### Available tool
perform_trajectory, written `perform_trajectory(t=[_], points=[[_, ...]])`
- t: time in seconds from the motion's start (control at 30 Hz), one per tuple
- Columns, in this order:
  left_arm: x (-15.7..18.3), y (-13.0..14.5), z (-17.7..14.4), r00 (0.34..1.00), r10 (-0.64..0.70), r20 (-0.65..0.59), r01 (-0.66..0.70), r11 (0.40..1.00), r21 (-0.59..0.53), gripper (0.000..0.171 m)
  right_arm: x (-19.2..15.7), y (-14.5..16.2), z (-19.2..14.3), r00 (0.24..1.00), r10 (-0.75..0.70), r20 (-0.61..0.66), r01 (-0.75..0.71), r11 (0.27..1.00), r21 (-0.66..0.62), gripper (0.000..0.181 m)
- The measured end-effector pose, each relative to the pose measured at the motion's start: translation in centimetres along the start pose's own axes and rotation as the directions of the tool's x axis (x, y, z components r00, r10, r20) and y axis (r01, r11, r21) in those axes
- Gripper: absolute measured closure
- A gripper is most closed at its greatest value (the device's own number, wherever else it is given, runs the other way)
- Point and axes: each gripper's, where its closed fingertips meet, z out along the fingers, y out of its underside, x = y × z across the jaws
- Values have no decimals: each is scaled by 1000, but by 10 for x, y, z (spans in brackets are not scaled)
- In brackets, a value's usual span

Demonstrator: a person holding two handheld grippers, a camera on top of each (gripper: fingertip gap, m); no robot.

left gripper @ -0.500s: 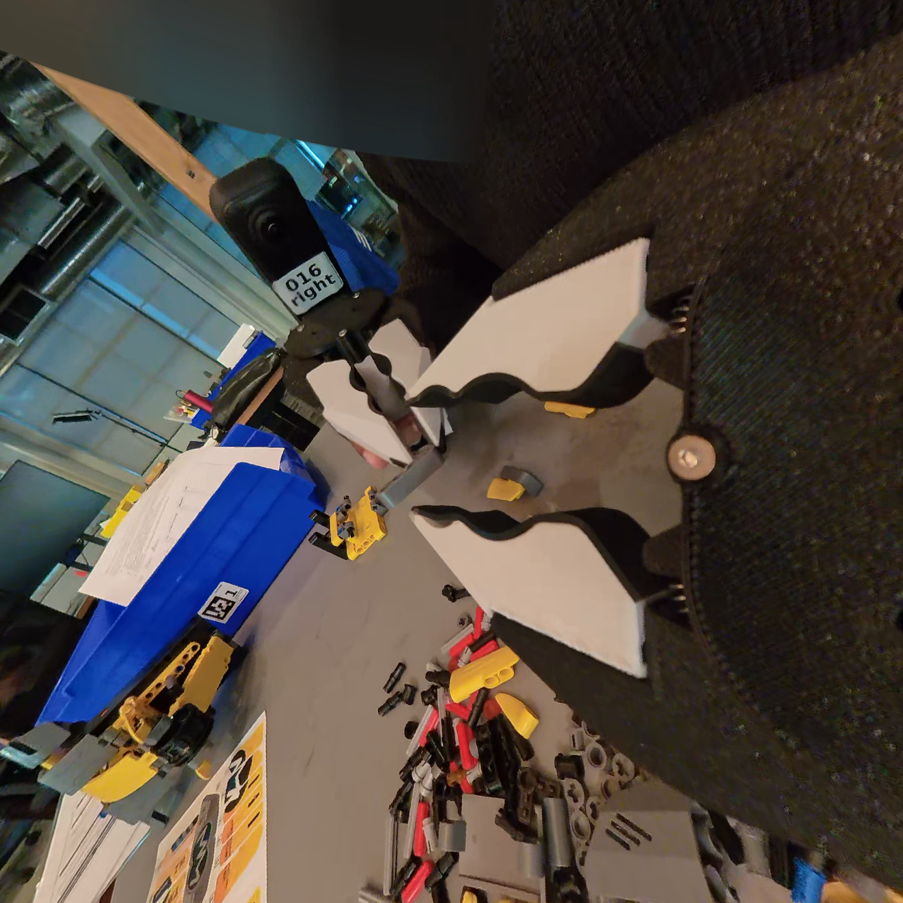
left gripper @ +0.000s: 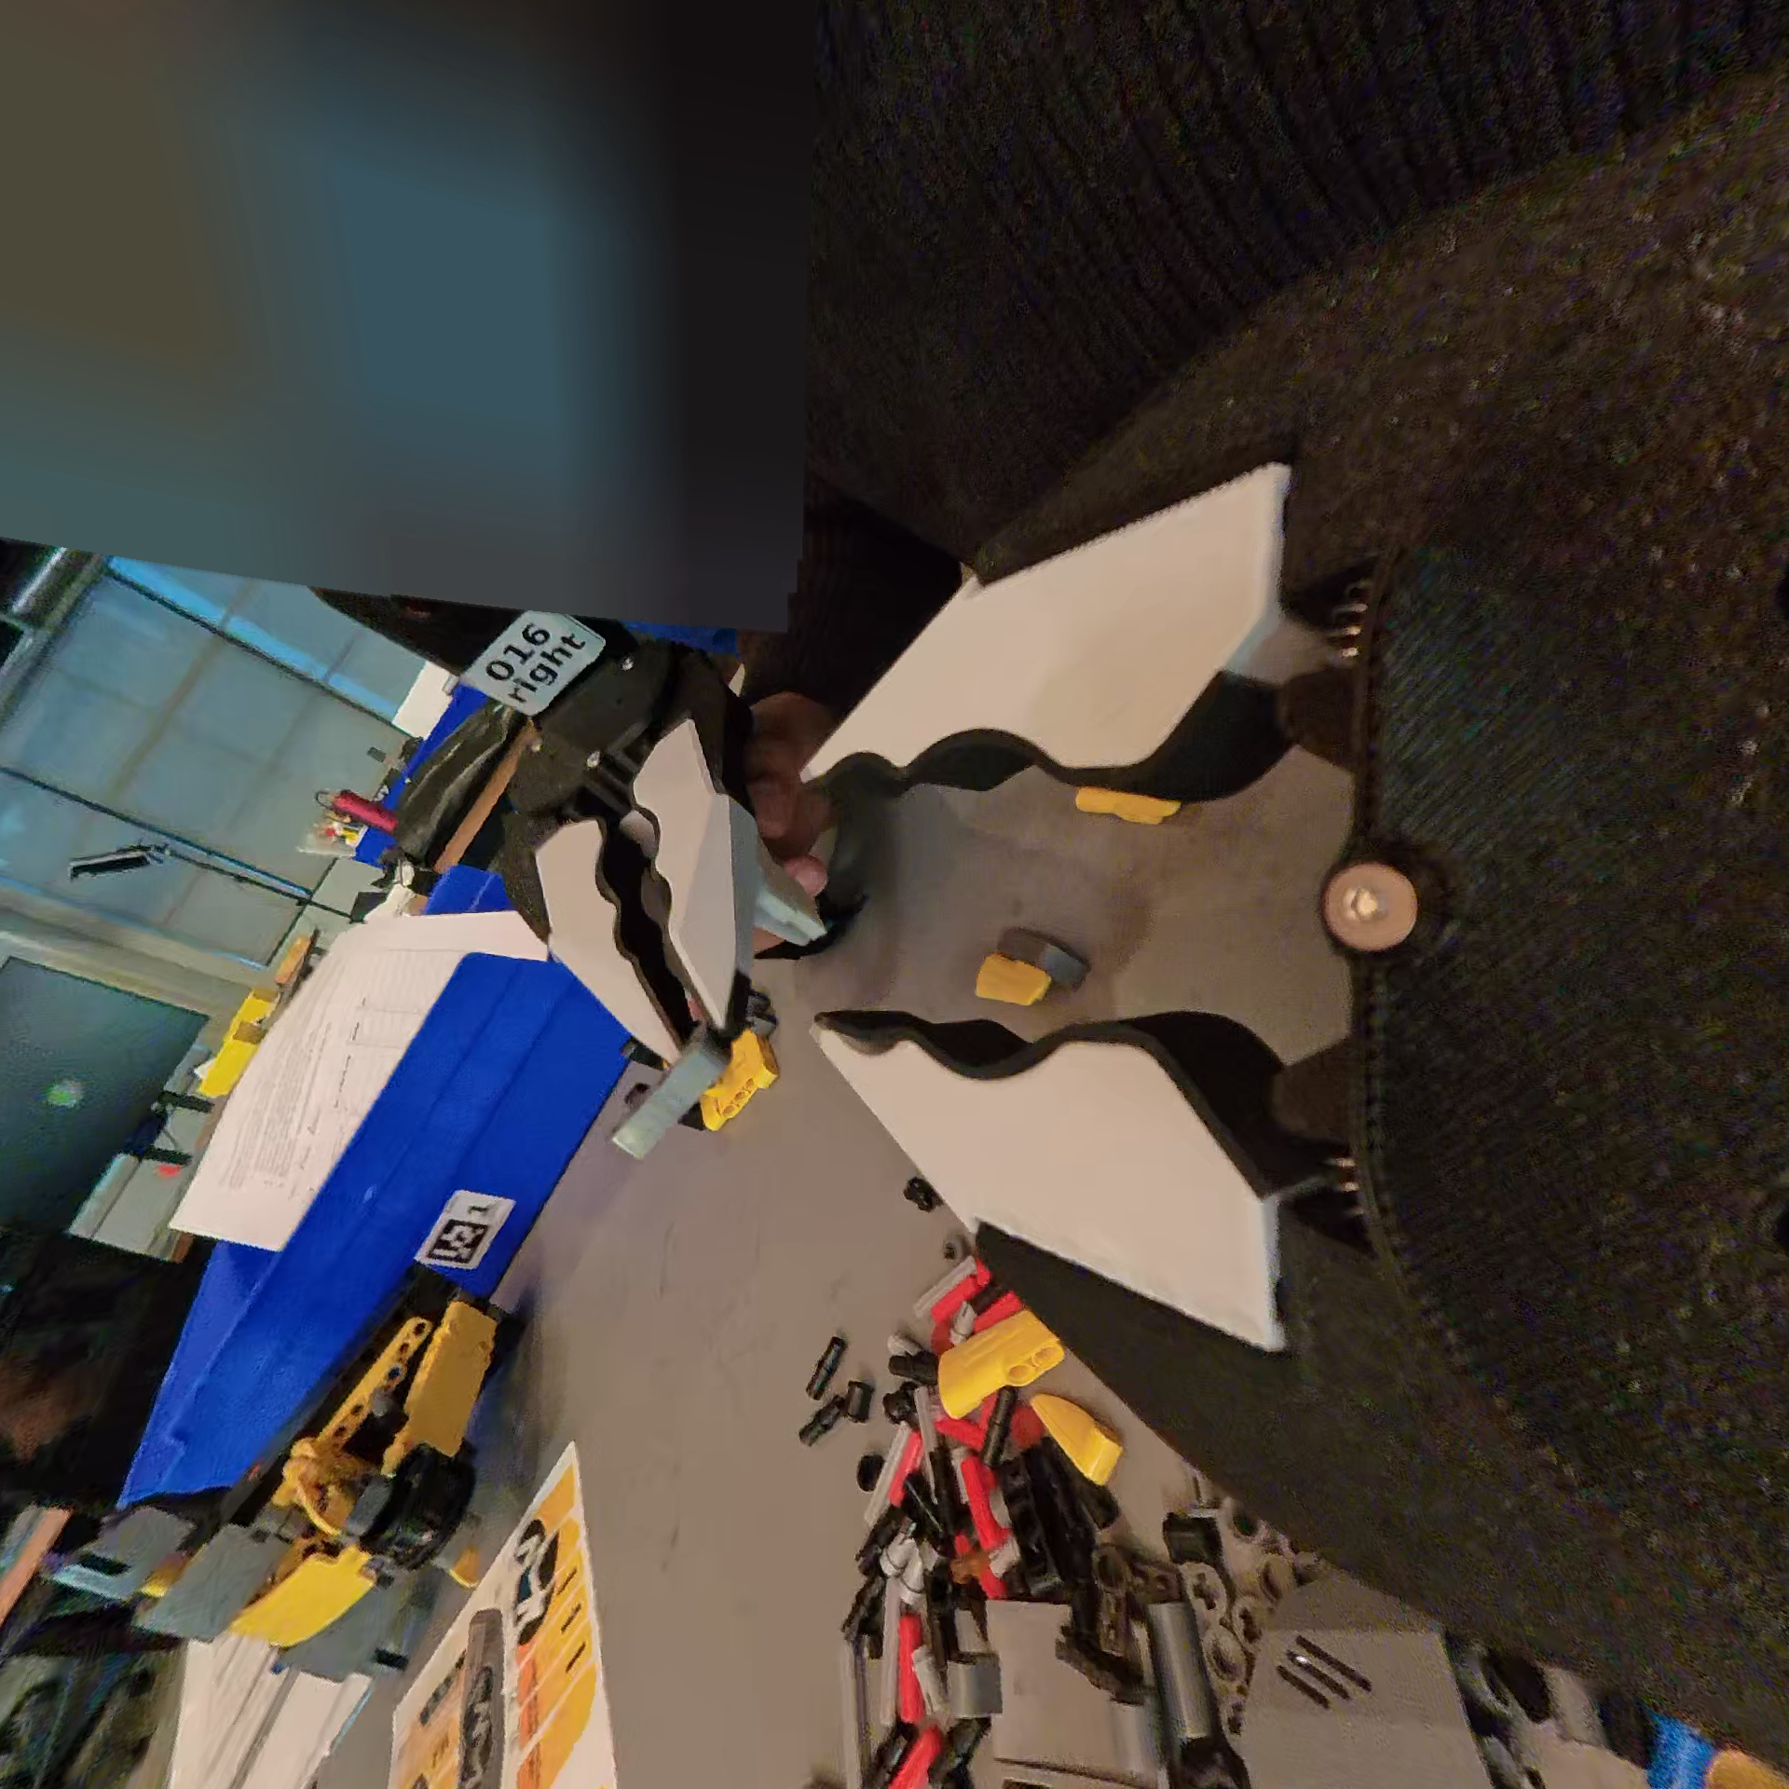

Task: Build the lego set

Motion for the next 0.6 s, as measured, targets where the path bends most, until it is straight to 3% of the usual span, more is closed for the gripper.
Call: perform_trajectory(t=[0.6], points=[[-4, -4, -2, 999, 25, 43, -26, 1000, 19, 133, -3, 0, 1, 1000, -23, 3, 24, 1000, -3, 174]])
